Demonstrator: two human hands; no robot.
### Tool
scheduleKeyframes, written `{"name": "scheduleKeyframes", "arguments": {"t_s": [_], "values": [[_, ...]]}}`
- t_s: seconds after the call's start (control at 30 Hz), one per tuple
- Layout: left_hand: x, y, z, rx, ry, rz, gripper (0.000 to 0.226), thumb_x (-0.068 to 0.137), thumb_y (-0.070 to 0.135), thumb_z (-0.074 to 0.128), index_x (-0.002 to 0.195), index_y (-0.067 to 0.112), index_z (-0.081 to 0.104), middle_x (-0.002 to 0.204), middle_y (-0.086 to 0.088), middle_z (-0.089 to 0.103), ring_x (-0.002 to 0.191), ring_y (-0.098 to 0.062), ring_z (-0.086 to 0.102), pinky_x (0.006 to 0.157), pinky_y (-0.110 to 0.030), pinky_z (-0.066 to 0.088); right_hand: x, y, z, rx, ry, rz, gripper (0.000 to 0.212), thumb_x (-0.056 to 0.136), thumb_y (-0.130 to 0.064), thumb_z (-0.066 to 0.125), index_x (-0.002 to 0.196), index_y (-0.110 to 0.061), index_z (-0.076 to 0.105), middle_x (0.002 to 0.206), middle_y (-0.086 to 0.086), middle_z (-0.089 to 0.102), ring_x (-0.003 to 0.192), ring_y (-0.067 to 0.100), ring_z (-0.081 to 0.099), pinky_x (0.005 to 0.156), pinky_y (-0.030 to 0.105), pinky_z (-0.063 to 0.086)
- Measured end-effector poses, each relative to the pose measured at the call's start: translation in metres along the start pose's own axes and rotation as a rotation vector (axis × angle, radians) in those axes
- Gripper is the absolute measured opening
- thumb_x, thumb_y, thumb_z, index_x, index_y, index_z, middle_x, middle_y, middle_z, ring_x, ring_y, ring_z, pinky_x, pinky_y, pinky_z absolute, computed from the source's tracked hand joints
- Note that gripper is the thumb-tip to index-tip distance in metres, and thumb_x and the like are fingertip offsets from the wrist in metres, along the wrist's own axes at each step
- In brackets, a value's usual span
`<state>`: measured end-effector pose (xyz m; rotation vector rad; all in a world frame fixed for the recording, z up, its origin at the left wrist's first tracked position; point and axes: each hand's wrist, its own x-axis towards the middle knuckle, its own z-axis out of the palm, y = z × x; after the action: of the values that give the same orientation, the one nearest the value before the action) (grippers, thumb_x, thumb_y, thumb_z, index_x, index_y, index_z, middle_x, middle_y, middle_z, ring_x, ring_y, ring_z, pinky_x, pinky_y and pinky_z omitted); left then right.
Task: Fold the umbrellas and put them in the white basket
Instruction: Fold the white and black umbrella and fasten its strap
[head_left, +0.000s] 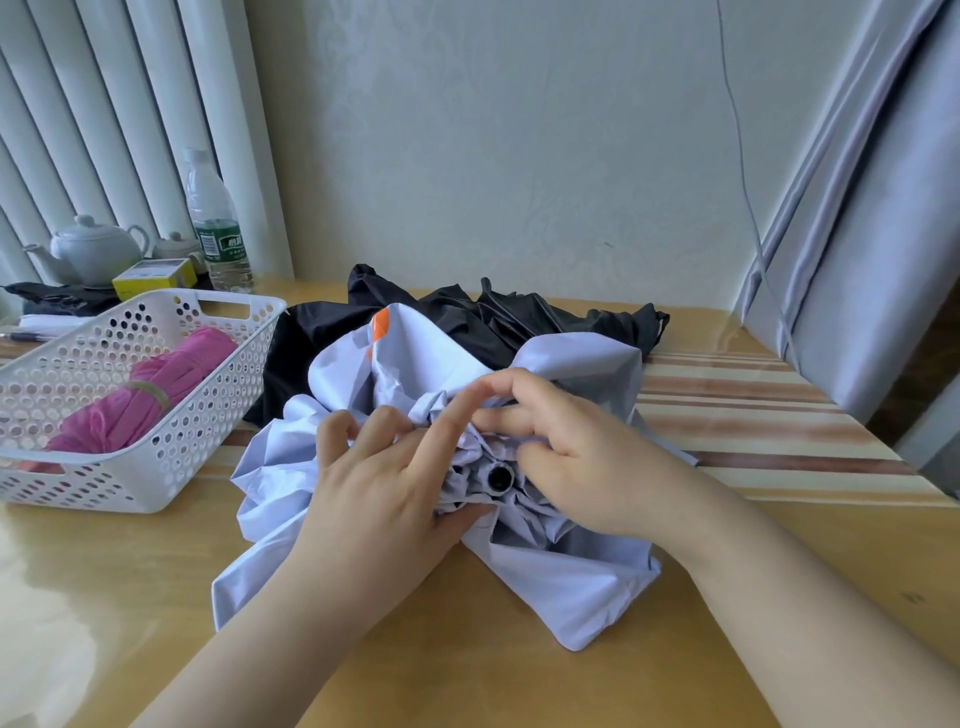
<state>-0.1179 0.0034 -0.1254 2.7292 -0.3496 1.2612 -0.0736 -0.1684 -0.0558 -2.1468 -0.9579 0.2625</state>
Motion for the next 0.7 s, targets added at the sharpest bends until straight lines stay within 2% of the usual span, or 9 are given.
{"name": "scheduleKeyframes", "arguments": {"t_s": [0.07, 0.13, 0.17, 0.27, 0.37, 0.43, 0.53, 0.6, 0.7], "values": [[0.002, -0.001, 0.000, 0.020, -0.010, -0.020, 0.068, 0.073, 0.055, 0.051, 0.125, 0.011, 0.054, 0.066, 0.007, 0.061, 0.083, -0.019, 0.046, 0.075, -0.036, 0.023, 0.003, 0.003, -0.005, 0.026, 0.196, -0.016, 0.035, 0.095, -0.001, 0.044, 0.118, -0.027, 0.050, 0.114, -0.019, 0.066, 0.070, -0.012, 0.058, 0.060, 0.008, 0.041], [0.003, -0.002, 0.000, 0.033, -0.004, -0.037, 0.068, 0.073, 0.056, 0.050, 0.115, 0.005, 0.063, 0.065, 0.003, 0.061, 0.083, -0.019, 0.046, 0.075, -0.037, 0.024, 0.007, 0.009, -0.014, -0.124, 0.433, -0.071, 0.029, 0.093, -0.008, 0.056, 0.117, -0.024, 0.055, 0.109, -0.019, 0.062, 0.090, -0.010, 0.054, 0.078, 0.006, 0.040], [0.003, -0.002, 0.001, 0.031, 0.001, -0.043, 0.069, 0.072, 0.057, 0.050, 0.113, 0.003, 0.065, 0.066, 0.002, 0.061, 0.083, -0.020, 0.046, 0.075, -0.037, 0.024, 0.010, 0.011, -0.017, -0.217, 0.469, -0.090, 0.031, 0.091, -0.012, 0.060, 0.120, -0.023, 0.057, 0.111, -0.018, 0.057, 0.099, -0.007, 0.050, 0.087, 0.004, 0.035], [0.002, 0.000, 0.003, 0.021, 0.008, -0.061, 0.070, 0.073, 0.058, 0.050, 0.111, 0.001, 0.063, 0.067, 0.000, 0.062, 0.083, -0.020, 0.046, 0.075, -0.037, 0.026, 0.020, 0.014, -0.016, -0.369, 0.366, -0.067, 0.034, 0.089, -0.021, 0.066, 0.123, -0.022, 0.061, 0.116, -0.010, 0.057, 0.111, 0.006, 0.046, 0.098, 0.017, 0.032], [0.000, 0.001, 0.004, 0.026, -0.001, -0.093, 0.071, 0.073, 0.060, 0.049, 0.110, 0.001, 0.062, 0.066, -0.001, 0.063, 0.085, -0.021, 0.047, 0.076, -0.039, 0.026, 0.025, 0.014, -0.011, -0.412, 0.368, -0.102, 0.010, 0.086, -0.018, 0.070, 0.095, -0.015, 0.070, 0.095, -0.006, 0.066, 0.102, 0.016, 0.053, 0.096, 0.034, 0.041], [-0.001, 0.000, 0.004, 0.028, -0.008, -0.117, 0.072, 0.071, 0.060, 0.049, 0.108, 0.000, 0.064, 0.064, 0.000, 0.063, 0.085, -0.021, 0.046, 0.075, -0.039, 0.026, 0.021, 0.016, -0.012, -0.368, 0.350, -0.096, 0.009, 0.085, -0.016, 0.071, 0.094, -0.014, 0.071, 0.085, -0.015, 0.060, 0.099, 0.011, 0.054, 0.090, 0.027, 0.041], [-0.002, -0.003, 0.004, 0.038, -0.015, -0.150, 0.072, 0.071, 0.060, 0.049, 0.110, 0.001, 0.063, 0.064, 0.000, 0.063, 0.085, -0.021, 0.047, 0.076, -0.040, 0.026, 0.009, 0.017, -0.008, -0.252, 0.265, -0.106, 0.012, 0.089, -0.016, 0.067, 0.101, -0.018, 0.069, 0.087, -0.022, 0.058, 0.097, 0.000, 0.054, 0.081, 0.010, 0.042], [-0.002, -0.003, 0.003, 0.045, -0.012, -0.165, 0.068, 0.072, 0.059, 0.050, 0.115, 0.006, 0.057, 0.067, 0.002, 0.064, 0.083, -0.023, 0.051, 0.078, -0.041, 0.028, 0.003, 0.019, -0.003, -0.290, 0.208, -0.129, 0.018, 0.094, -0.016, 0.060, 0.109, -0.022, 0.066, 0.094, -0.025, 0.056, 0.103, -0.003, 0.049, 0.084, 0.002, 0.036], [-0.003, 0.000, 0.000, 0.058, -0.011, -0.107, 0.057, 0.079, 0.050, 0.051, 0.127, 0.019, 0.049, 0.068, 0.004, 0.060, 0.078, -0.025, 0.052, 0.077, -0.041, 0.028, -0.002, 0.025, -0.003, -0.198, 0.172, -0.110, 0.035, 0.097, -0.010, 0.051, 0.127, -0.028, 0.055, 0.116, -0.032, 0.050, 0.118, -0.007, 0.044, 0.095, 0.004, 0.035]]}}
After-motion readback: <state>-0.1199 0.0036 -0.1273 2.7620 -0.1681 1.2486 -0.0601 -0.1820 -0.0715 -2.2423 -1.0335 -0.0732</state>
